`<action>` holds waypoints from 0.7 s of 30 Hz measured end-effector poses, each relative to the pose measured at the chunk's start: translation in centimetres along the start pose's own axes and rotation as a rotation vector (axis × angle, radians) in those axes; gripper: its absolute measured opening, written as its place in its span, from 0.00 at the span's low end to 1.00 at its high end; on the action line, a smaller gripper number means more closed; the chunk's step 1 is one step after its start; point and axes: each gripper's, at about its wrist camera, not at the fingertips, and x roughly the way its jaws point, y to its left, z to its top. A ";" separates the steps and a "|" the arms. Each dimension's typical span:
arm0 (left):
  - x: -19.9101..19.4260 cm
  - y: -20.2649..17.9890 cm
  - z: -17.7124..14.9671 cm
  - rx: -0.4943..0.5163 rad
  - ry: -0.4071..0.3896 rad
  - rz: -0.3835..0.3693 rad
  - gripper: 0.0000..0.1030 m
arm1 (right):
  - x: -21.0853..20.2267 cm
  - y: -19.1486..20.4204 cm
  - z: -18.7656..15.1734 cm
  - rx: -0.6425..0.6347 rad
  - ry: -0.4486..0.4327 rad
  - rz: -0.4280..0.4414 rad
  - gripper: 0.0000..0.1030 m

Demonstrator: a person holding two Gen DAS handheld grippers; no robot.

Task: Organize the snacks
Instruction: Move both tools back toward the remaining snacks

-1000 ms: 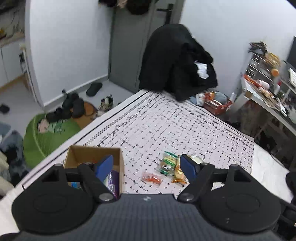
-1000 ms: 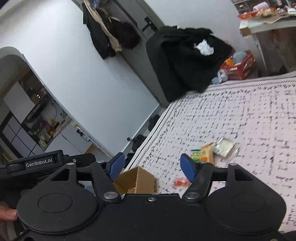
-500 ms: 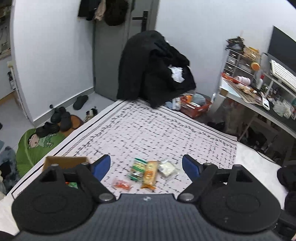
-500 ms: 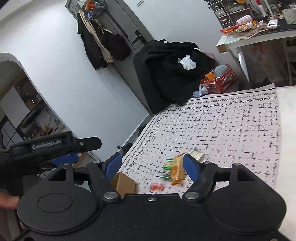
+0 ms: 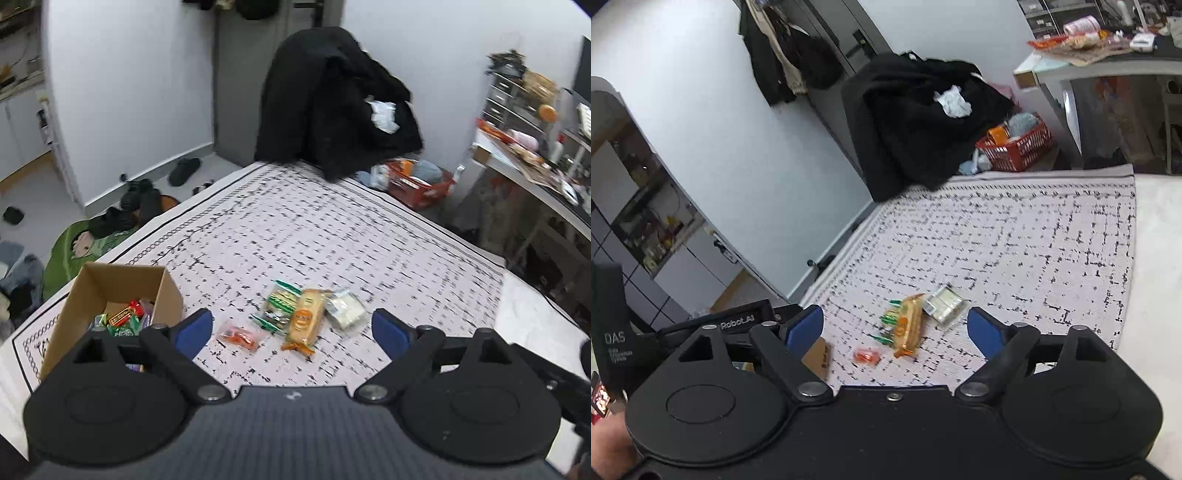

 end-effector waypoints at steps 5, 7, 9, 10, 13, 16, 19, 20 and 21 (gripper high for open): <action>2.2 0.1 -0.7 -0.054 0.012 0.018 0.95 | 2.5 -1.3 0.4 0.010 0.044 -0.014 0.83; 3.3 0.2 -1.0 -0.062 0.027 0.023 0.95 | 3.6 -1.7 0.5 0.018 0.063 -0.015 0.83; 4.7 0.3 -1.3 -0.068 0.058 0.012 0.95 | 5.0 -2.2 0.5 0.024 0.088 -0.022 0.82; 5.3 0.4 -1.4 -0.072 0.072 0.006 0.95 | 5.7 -2.5 0.5 0.029 0.099 -0.025 0.82; 7.1 0.5 -1.7 -0.040 0.090 0.000 0.95 | 7.6 -3.1 0.6 0.051 0.128 -0.028 0.82; 8.6 0.0 -1.8 0.032 0.104 -0.008 0.95 | 9.6 -3.6 0.7 0.068 0.157 -0.037 0.80; 10.4 0.3 -2.1 0.026 0.127 -0.036 0.95 | 11.6 -4.0 0.6 0.096 0.183 -0.047 0.79; 11.1 0.4 -2.1 0.017 0.135 -0.040 0.94 | 12.3 -4.3 0.5 0.115 0.190 -0.052 0.79; 11.8 0.6 -2.1 0.007 0.137 -0.049 0.94 | 12.9 -4.5 0.5 0.134 0.193 -0.054 0.79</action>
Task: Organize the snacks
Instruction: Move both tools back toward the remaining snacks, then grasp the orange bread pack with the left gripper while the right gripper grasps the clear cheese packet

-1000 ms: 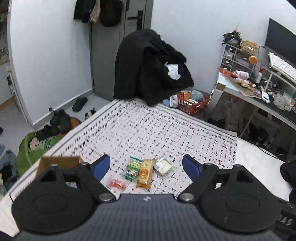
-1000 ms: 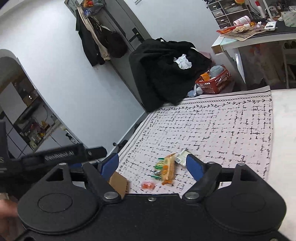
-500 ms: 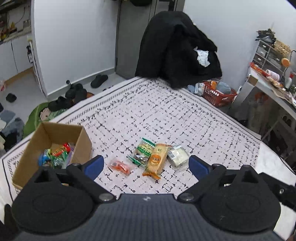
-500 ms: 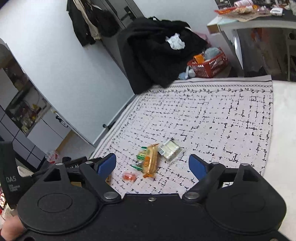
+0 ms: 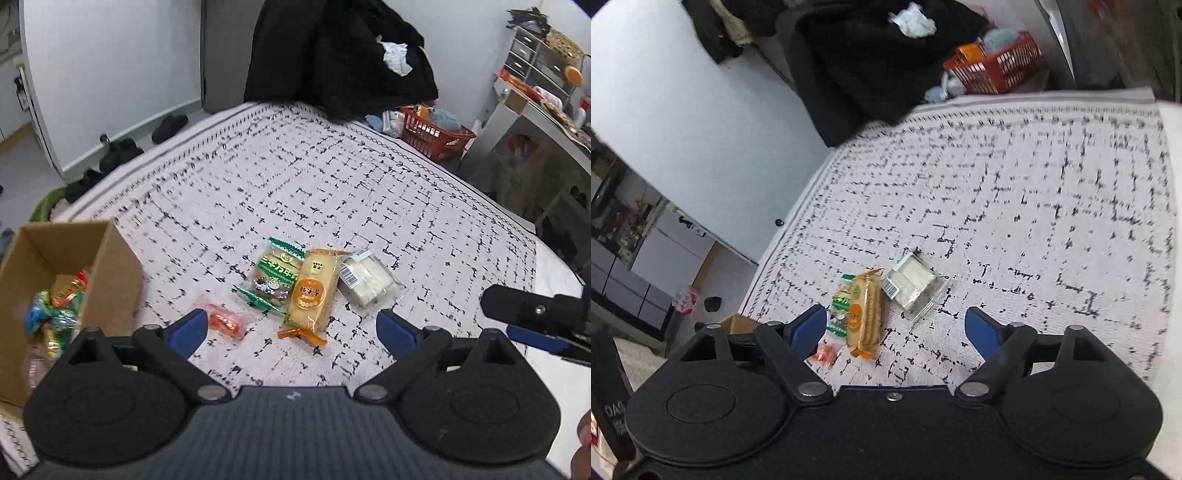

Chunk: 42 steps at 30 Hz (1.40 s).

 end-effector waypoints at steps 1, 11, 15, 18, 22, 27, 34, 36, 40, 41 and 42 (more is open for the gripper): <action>0.6 0.1 0.1 -0.004 0.000 -0.010 0.94 | 0.7 -0.1 0.0 0.021 0.003 0.001 0.79; 5.9 1.6 0.4 -0.037 0.057 -0.097 0.87 | 6.4 0.2 -0.6 -0.089 0.016 -0.059 0.78; 7.7 1.9 0.2 -0.044 0.084 -0.124 0.82 | 7.0 0.1 0.0 -0.169 0.012 -0.091 0.78; 9.1 2.3 0.1 -0.070 0.106 -0.138 0.75 | 8.0 0.1 0.5 -0.223 0.036 -0.079 0.78; 10.2 2.2 0.5 -0.075 0.117 -0.173 0.62 | 9.2 0.6 1.2 -0.303 0.068 -0.082 0.77; 11.5 2.4 0.4 -0.084 0.150 -0.165 0.45 | 10.5 1.6 1.7 -0.437 0.117 -0.082 0.77; 10.5 2.9 0.5 -0.117 0.154 -0.166 0.34 | 11.7 2.7 1.7 -0.534 0.155 -0.087 0.76; 9.9 3.0 0.7 -0.122 0.145 -0.158 0.34 | 12.1 2.8 1.7 -0.541 0.165 -0.094 0.76; 9.2 3.5 0.9 -0.134 0.133 -0.137 0.34 | 12.6 3.2 1.1 -0.567 0.171 -0.123 0.70; 9.0 3.7 0.9 -0.133 0.130 -0.130 0.34 | 12.9 3.2 0.9 -0.573 0.175 -0.142 0.65; 8.9 3.8 0.9 -0.135 0.128 -0.124 0.34 | 13.3 3.2 0.7 -0.579 0.191 -0.168 0.56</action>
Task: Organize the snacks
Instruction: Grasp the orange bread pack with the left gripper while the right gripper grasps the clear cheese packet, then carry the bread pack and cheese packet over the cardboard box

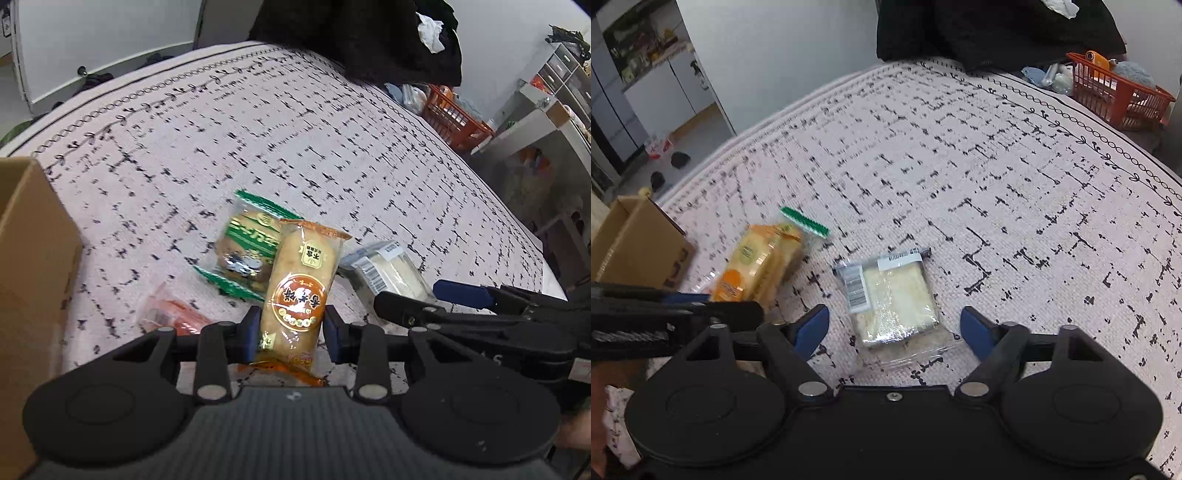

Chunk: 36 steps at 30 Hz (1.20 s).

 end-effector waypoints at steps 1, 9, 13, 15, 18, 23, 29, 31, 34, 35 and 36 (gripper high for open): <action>-0.1 0.1 0.0 -0.004 0.001 0.000 0.34 | 0.1 0.0 0.0 0.004 0.008 -0.005 0.50; -1.6 0.4 -0.2 -0.014 -0.015 -0.004 0.33 | -2.3 0.2 -0.6 0.095 0.014 -0.043 0.44; -3.2 0.5 -0.2 -0.019 -0.042 -0.019 0.33 | -4.2 1.1 -1.1 0.133 -0.026 -0.032 0.44; -4.1 0.5 -0.3 -0.019 -0.059 -0.026 0.33 | -5.1 1.7 -1.1 0.157 -0.048 -0.022 0.44; -5.4 0.8 -0.3 -0.027 -0.074 -0.038 0.33 | -6.3 2.8 -1.2 0.174 -0.078 -0.012 0.44; -7.6 1.5 -0.5 -0.038 -0.108 -0.045 0.33 | -8.6 4.9 -1.2 0.192 -0.119 0.006 0.44; -10.4 2.8 -0.9 -0.061 -0.147 -0.056 0.33 | -11.2 7.7 -1.0 0.194 -0.167 0.022 0.44; -11.2 3.4 -1.1 -0.072 -0.164 -0.064 0.33 | -12.0 8.6 -0.8 0.199 -0.184 0.030 0.44; -12.4 4.5 -1.5 -0.104 -0.172 -0.074 0.33 | -12.9 10.0 -0.5 0.195 -0.202 0.034 0.44; -12.7 4.9 -1.6 -0.111 -0.174 -0.077 0.33 | -13.1 10.6 -0.4 0.190 -0.207 0.033 0.44; -13.0 5.2 -1.7 -0.113 -0.179 -0.079 0.33 | -13.2 11.0 -0.3 0.185 -0.210 0.031 0.44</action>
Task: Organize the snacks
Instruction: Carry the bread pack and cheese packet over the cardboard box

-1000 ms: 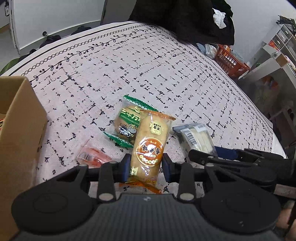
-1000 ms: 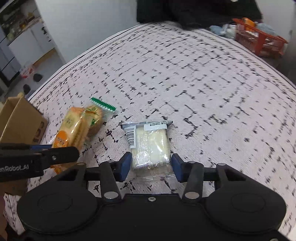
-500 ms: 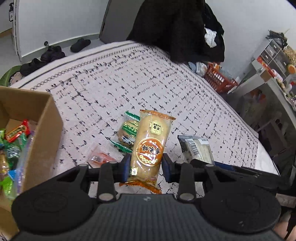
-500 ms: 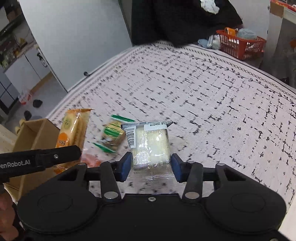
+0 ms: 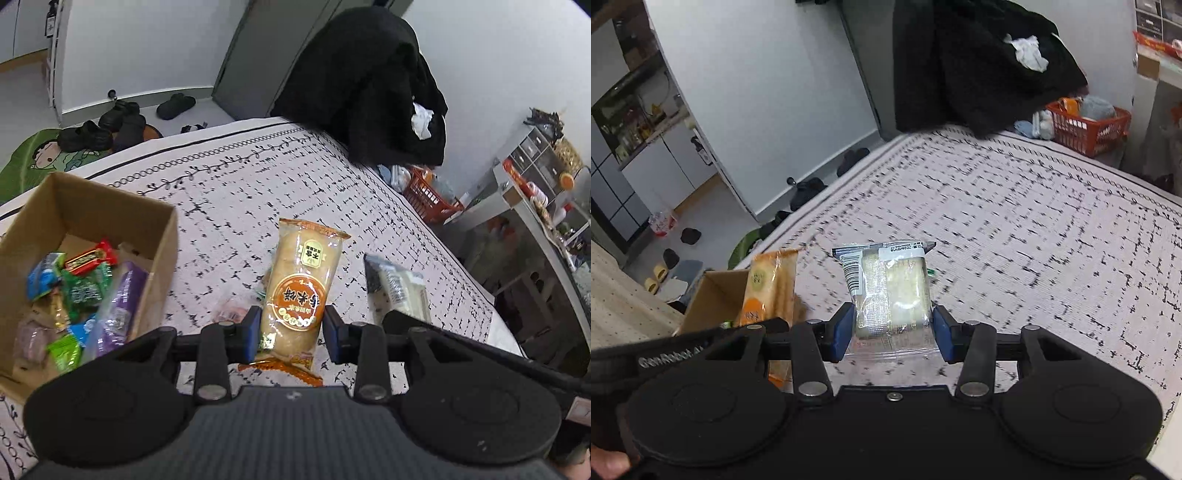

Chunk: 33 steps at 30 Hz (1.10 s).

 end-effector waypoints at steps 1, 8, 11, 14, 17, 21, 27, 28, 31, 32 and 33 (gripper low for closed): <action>-0.3 0.3 0.0 0.000 -0.006 0.003 0.33 | 0.0 0.6 0.0 -0.011 0.000 -0.003 0.44; -1.9 3.2 0.5 -0.061 -0.022 0.028 0.33 | 0.2 4.0 0.0 -0.054 0.006 -0.003 0.44; -2.4 4.2 1.3 -0.070 -0.037 0.047 0.33 | 0.5 5.6 -0.2 -0.067 0.010 -0.001 0.44; -2.7 5.7 2.1 -0.098 -0.048 0.062 0.33 | 1.1 7.2 -0.3 -0.076 0.015 0.002 0.44; -2.7 6.6 2.4 -0.109 -0.053 0.069 0.33 | 1.7 8.8 -0.3 -0.089 0.024 0.005 0.44; -2.7 7.8 2.6 -0.137 -0.048 0.059 0.33 | 2.5 10.3 -0.1 -0.095 0.028 0.004 0.43; -2.4 10.1 3.2 -0.194 -0.069 0.089 0.33 | 3.7 12.4 -0.1 -0.108 0.032 -0.003 0.43; -2.3 10.6 3.3 -0.208 -0.064 0.090 0.33 | 4.0 12.7 -0.1 -0.108 0.033 -0.006 0.43; -2.2 11.7 3.5 -0.240 -0.057 0.096 0.33 | 4.7 13.5 0.0 -0.102 0.040 -0.013 0.43; -2.2 12.0 3.6 -0.247 -0.058 0.104 0.33 | 4.9 13.8 0.0 -0.101 0.040 -0.013 0.43; -2.3 12.3 3.6 -0.254 -0.060 0.110 0.33 | 5.0 14.1 -0.1 -0.102 0.040 -0.012 0.43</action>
